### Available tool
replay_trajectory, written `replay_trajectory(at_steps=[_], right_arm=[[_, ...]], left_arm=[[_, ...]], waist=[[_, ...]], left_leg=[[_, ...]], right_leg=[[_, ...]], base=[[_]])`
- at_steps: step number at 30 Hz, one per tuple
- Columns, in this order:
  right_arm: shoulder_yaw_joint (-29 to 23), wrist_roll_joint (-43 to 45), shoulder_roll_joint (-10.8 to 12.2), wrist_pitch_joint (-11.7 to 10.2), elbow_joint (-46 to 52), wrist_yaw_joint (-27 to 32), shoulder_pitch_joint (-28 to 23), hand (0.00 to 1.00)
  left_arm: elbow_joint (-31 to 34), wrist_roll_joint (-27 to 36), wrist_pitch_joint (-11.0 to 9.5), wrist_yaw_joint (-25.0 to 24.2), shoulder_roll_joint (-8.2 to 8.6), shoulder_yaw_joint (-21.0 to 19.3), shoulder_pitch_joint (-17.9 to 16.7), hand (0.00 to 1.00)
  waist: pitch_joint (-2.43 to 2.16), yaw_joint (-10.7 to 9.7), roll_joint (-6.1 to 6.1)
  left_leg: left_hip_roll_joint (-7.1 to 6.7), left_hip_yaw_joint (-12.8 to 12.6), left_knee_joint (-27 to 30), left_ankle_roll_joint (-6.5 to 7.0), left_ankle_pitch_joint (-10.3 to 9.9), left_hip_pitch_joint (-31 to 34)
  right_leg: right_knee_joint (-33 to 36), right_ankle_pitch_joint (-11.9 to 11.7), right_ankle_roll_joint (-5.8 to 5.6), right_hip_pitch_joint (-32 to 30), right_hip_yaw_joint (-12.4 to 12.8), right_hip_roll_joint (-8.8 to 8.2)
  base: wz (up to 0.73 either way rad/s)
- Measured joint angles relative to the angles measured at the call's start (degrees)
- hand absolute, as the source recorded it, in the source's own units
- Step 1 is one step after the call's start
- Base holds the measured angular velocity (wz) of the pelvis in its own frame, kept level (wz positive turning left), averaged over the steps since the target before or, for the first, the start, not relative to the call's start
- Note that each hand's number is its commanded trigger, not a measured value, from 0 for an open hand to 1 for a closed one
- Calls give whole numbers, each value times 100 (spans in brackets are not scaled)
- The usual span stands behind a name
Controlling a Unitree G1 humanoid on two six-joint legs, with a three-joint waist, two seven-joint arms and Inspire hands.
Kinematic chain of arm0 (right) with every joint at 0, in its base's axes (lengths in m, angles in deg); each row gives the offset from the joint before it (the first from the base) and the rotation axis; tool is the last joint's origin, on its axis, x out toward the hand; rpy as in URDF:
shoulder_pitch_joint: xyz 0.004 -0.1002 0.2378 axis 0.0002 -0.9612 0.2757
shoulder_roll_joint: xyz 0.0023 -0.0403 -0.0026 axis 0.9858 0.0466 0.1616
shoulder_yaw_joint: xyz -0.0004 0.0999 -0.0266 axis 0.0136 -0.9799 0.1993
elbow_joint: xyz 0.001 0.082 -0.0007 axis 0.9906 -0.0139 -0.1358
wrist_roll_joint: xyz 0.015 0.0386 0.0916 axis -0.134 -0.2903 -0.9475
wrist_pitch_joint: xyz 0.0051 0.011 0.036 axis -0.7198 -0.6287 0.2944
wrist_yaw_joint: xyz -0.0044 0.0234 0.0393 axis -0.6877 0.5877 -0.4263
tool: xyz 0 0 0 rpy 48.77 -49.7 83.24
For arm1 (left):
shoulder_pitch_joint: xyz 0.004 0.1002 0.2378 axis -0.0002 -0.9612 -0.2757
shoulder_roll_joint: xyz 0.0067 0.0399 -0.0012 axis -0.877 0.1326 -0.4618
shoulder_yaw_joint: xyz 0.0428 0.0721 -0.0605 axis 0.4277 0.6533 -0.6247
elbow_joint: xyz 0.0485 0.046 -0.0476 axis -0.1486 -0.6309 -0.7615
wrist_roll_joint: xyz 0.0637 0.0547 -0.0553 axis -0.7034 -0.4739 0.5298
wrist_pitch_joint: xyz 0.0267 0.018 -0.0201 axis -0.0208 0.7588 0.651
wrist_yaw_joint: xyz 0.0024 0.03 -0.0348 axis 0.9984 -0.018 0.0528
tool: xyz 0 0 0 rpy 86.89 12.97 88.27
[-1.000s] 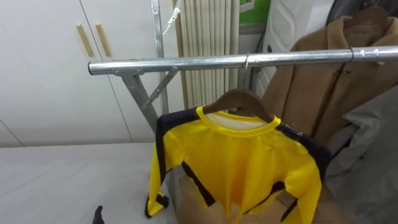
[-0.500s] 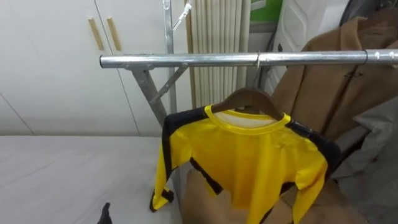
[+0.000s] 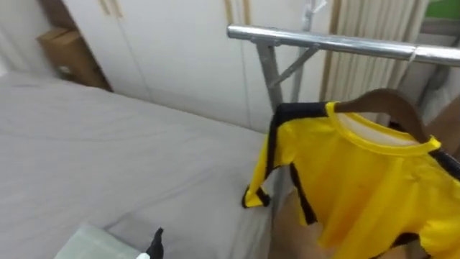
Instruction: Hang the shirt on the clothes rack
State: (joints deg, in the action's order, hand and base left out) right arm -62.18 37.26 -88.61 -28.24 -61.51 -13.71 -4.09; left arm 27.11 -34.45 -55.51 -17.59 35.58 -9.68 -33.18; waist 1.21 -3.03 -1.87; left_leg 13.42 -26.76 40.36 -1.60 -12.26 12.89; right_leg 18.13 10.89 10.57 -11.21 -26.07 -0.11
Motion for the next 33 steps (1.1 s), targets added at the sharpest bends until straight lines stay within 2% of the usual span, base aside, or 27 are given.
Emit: replay_trajectory(at_steps=[1, 2, 3, 4, 5, 6, 7, 8, 9, 10, 11, 12, 13, 14, 15, 16, 17, 19, 22, 26, 29, 31, 33], right_arm=[[1, -7, 0, 0, 0, -4, 6, 0], [5, -8, -1, -4, 0, -5, 15, 0], [5, -5, -2, -17, -1, -4, 12, 0], [-3, -3, -9, -20, -10, -7, 13, 0], [-10, 0, -8, -20, -23, -14, 15, 0], [-25, 33, 4, -22, -31, -59, 26, 0], [-21, 36, 2, -26, -27, -143, 64, 0], [-23, 34, -3, -33, -23, -187, 74, 0], [-23, 31, 66, -18, -30, -249, 42, 0], [-23, 27, 53, -9, -29, -332, -51, 0], [-37, -15, -3, -5, -29, -382, -175, 0], [-49, -19, -33, -4, -30, -379, -255, 0], [-52, -7, -70, -1, -70, -374, -305, 0], [-48, -8, -98, -11, -105, -368, -297, 0], [-33, 5, -123, -12, -234, -356, -219, 0], [-31, 83, -87, -29, -248, -355, -206, 0], [-25, 105, -54, -43, -249, -368, -206, 0], [14, 91, 48, -59, -253, -387, -275, 0], [9, 15, 16, 42, -254, -372, -314, 0], [-29, 24, -4, 63, -314, -377, -351, 0], [-31, 84, 28, 63, -393, -375, -356, 0], [-28, 228, 43, 69, -436, -375, -359, 0], [-29, 307, 43, 122, -435, -371, -360, 0]], left_arm=[[-30, 19, 0, -52, -1, 0, -5, 0], [-44, 19, 1, -64, -1, 1, -9, 0], [-63, 8, 1, -83, -6, -1, -13, 0], [-72, -19, 0, -83, -12, -1, -11, 0], [-86, -20, -1, -83, -15, -3, -19, 0], [-109, -18, 0, -82, -43, -18, -27, 0], [-109, -12, 0, -77, -65, -43, -45, 0], [-109, -11, 0, -77, -79, -51, -36, 0], [-127, -9, 14, -80, -129, -66, -22, 0], [-144, 2, 23, -91, -104, -26, -64, 0], [-150, 10, 18, -99, -59, 47, -33, 0], [-174, 8, -6, -92, -25, 66, -5, 0], [-194, 12, -65, -26, 3, 63, 19, 0], [-217, 27, -69, -11, 8, 68, 28, 0], [-267, 87, -58, -24, 4, 61, -23, 0], [-265, 102, -52, -33, -29, -46, -75, 0], [-265, 107, -50, -40, -53, -127, -76, 0], [-254, 124, -50, -40, -87, -425, 20, 0], [-223, 325, -53, -7, -72, -443, 105, 0], [-223, 307, -63, 106, -19, -445, 130, 0], [-228, 309, -63, 103, -50, -465, 122, 0], [-227, 307, -59, 98, -111, -469, 116, 0], [-228, 308, -57, 79, -141, -467, 96, 0]], waist=[[-1, 33, -1], [2, 42, 3], [2, 33, 11], [5, 42, 15], [-4, 69, 1], [-9, 176, -6], [-33, 242, -51], [-38, 211, -62], [-34, 219, 119], [-75, 288, 79], [-95, 215, 88], [-114, 191, 138], [-95, 188, 320], [-64, 184, 352], [-72, 284, 246], [-87, 352, 189], [-84, 342, 185], [-83, 300, 240], [-86, 146, 356], [-82, 75, 369], [-97, 113, 390], [-97, 200, 426], [-100, 191, 406]], left_leg=[[120, -56, 190, 9, -6, -76], [180, -64, 236, 16, -10, -115], [209, -82, 182, 66, -41, -206], [184, -175, 1, 113, -112, -342], [164, -255, -169, 147, -196, -430], [83, -344, -620, 147, -344, -645], [57, -404, -993, 81, -606, -751], [61, -401, -1117, 5, -837, -759], [2, -442, -1156, -129, -968, -748], [33, -478, -1270, -123, -969, -761], [111, -712, -1310, -125, -967, -860], [114, -861, -1325, -148, -953, -941], [60, -1090, -1274, -257, -889, -1079], [16, -1076, -1223, -274, -859, -1054], [8, -1013, -1225, -252, -838, -1019], [-22, -846, -1265, -190, -806, -957], [-29, -732, -1298, -162, -790, -933], [-31, -470, -1434, -117, -742, -826], [-70, -422, -1513, -89, -682, -772], [-202, 49, -1587, 11, -437, -699], [-233, 139, -1591, 76, -321, -716], [-319, 331, -1596, 65, -248, -714], [-328, 517, -1596, 73, -253, -710]], right_leg=[[-3, 29, -51, 1, -287, -64], [0, 51, -93, 1, -425, -102], [-6, 75, -174, 2, -721, -185], [-41, 67, -362, -4, -957, -229], [-63, 47, -564, -15, -1036, -229], [-33, 23, -935, -63, -1088, -215], [202, -4, -1067, -222, -1047, -192], [382, 12, -1045, -329, -1003, -210], [560, 45, -862, -416, -1032, -369], [596, -41, -775, -403, -1019, -424], [1089, 152, -514, -332, -995, -831], [1341, 330, -492, -279, -928, -1141], [1655, 623, -660, -323, -685, -1512], [1674, 670, -696, -341, -591, -1491], [1545, 639, -753, -270, -549, -1381], [1300, 561, -856, -223, -531, -1215], [1153, 500, -884, -178, -558, -1126], [710, 260, -850, 4, -718, -942], [429, 53, -856, 100, -816, -890], [234, -139, -905, 271, -904, -831], [231, -158, -926, 352, -971, -858], [211, -177, -912, 434, -1030, -874], [126, -216, -962, 606, -1152, -845]], base=[[138], [129], [131], [124], [85], [44], [39], [44], [53], [85], [91], [109], [73], [39], [-16], [-27], [-23], [0], [17], [16], [22], [19], [48]])
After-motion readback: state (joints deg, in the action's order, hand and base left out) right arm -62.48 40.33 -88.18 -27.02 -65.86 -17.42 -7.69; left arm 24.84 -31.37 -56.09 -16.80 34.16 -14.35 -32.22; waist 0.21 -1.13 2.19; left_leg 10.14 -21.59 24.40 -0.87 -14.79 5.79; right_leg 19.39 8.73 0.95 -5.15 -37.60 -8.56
